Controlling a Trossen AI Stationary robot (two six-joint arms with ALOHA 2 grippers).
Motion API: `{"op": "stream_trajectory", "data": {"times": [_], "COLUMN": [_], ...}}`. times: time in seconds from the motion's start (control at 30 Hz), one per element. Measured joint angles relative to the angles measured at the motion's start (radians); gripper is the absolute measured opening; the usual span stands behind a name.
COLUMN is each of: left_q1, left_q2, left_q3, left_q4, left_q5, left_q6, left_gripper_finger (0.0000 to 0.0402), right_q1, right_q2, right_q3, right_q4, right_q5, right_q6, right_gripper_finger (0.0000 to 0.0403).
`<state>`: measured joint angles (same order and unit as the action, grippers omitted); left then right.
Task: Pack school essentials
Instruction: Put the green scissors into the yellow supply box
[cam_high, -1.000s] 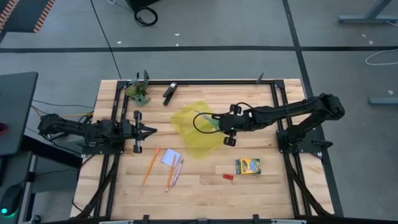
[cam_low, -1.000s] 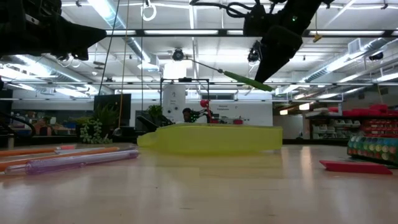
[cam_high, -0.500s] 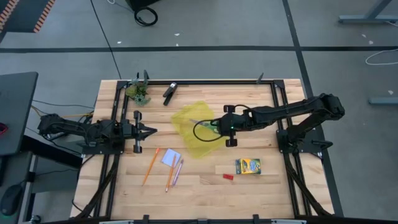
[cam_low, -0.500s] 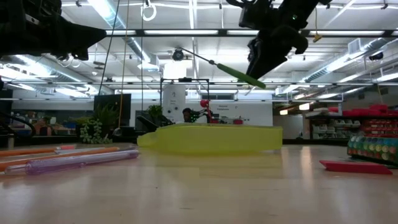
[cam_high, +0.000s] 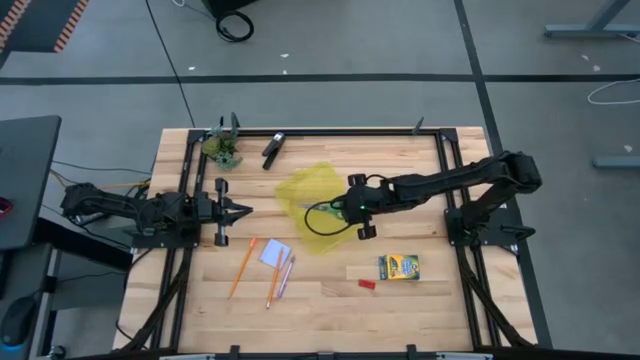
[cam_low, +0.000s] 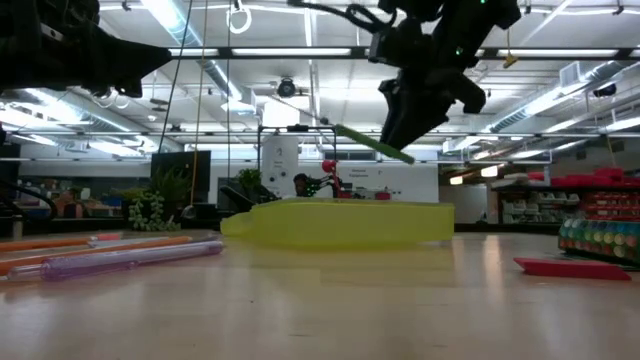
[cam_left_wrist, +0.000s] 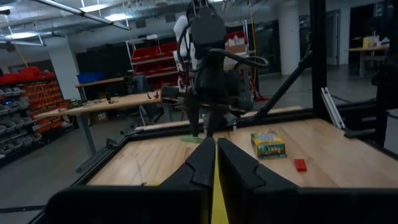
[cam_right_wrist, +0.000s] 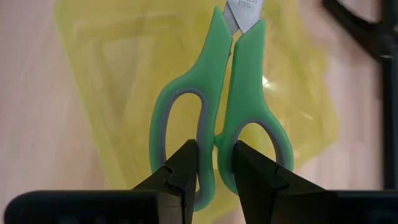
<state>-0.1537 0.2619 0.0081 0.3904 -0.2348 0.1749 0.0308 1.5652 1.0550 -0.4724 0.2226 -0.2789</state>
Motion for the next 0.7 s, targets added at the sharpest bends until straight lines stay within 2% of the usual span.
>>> {"op": "stream_trajectory", "data": {"times": [0.1, 0.33, 0.7], "left_q1": [0.0, 0.0, 0.0], "left_q2": [0.0, 0.0, 0.0], "left_q3": [0.0, 0.0, 0.0], "left_q4": [0.0, 0.0, 0.001], "left_q5": [0.0, 0.0, 0.0], "left_q6": [0.0, 0.0, 0.0], "left_gripper_finger": [0.0021, 0.0029, 0.0021], "right_q1": [-0.006, -0.011, -0.051], "right_q2": [0.048, 0.12, 0.123], "right_q3": [0.0, 0.0, 0.0], "right_q4": [0.002, 0.0, -0.014], "right_q5": [-0.032, -0.037, -0.064], "right_q6": [-0.048, -0.272, -0.362], "right_gripper_finger": [0.01, 0.01, 0.01]}}
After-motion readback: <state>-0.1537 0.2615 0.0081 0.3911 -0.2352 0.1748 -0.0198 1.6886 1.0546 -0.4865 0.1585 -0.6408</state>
